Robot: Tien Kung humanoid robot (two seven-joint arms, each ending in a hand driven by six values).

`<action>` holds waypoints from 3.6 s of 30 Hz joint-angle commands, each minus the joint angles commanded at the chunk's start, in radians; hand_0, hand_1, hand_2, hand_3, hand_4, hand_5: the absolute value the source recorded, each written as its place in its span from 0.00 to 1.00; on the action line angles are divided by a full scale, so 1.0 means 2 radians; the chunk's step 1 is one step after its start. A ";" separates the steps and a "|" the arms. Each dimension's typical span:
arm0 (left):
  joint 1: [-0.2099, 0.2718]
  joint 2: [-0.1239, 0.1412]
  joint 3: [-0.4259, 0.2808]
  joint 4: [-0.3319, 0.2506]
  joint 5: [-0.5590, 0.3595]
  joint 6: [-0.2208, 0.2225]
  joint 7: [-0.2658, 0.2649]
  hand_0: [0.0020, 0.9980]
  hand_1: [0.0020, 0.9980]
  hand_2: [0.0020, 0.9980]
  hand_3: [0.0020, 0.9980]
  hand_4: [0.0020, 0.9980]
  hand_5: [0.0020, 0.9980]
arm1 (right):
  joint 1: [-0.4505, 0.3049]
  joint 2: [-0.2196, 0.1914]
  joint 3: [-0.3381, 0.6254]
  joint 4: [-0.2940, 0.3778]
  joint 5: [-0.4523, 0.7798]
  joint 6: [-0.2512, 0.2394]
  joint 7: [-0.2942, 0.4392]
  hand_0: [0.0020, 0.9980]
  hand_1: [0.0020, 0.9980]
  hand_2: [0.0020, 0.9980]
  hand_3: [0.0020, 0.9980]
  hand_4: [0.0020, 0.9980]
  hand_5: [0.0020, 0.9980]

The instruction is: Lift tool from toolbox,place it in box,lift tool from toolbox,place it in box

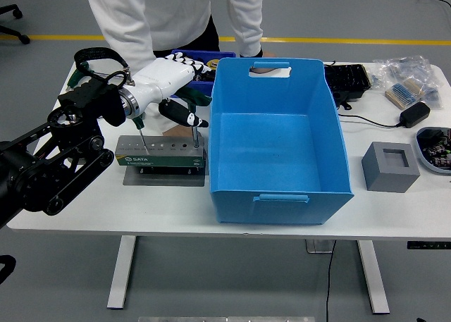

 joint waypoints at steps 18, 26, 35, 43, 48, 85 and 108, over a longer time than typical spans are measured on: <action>-0.033 -0.017 0.042 0.072 0.028 0.026 0.020 0.61 0.52 0.49 0.58 1.00 0.57 | -0.002 0.000 0.003 0.000 -0.005 -0.001 -0.001 0.70 0.71 0.76 0.61 0.85 0.73; -0.031 -0.016 0.050 0.080 0.016 0.027 0.034 0.52 0.44 0.41 0.51 1.00 0.60 | -0.003 0.001 0.006 0.000 -0.009 -0.001 -0.003 0.70 0.71 0.76 0.61 0.85 0.73; -0.028 -0.021 0.062 0.077 0.003 0.050 0.040 0.43 0.28 0.27 0.37 1.00 0.68 | -0.003 0.001 0.006 0.000 -0.010 -0.001 -0.003 0.70 0.71 0.76 0.61 0.85 0.73; -0.032 -0.024 0.067 0.080 -0.004 0.072 0.041 0.40 0.23 0.23 0.30 1.00 0.74 | -0.002 0.000 0.004 0.000 -0.006 -0.001 -0.002 0.70 0.71 0.76 0.61 0.85 0.73; -0.035 -0.024 0.068 0.081 -0.007 0.084 0.035 0.39 0.20 0.20 0.26 1.00 0.71 | -0.001 0.000 0.005 0.000 -0.008 -0.001 -0.002 0.70 0.71 0.76 0.61 0.85 0.73; -0.036 -0.029 0.096 0.103 -0.038 0.139 0.047 0.16 0.02 0.06 0.06 1.00 0.76 | 0.000 -0.001 0.005 -0.001 -0.010 -0.001 -0.002 0.70 0.71 0.76 0.61 0.85 0.73; -0.036 -0.021 0.100 0.093 -0.058 0.171 0.018 0.14 0.00 0.02 0.01 0.81 0.68 | -0.001 -0.001 0.007 -0.001 -0.013 -0.001 -0.003 0.70 0.71 0.76 0.61 0.85 0.73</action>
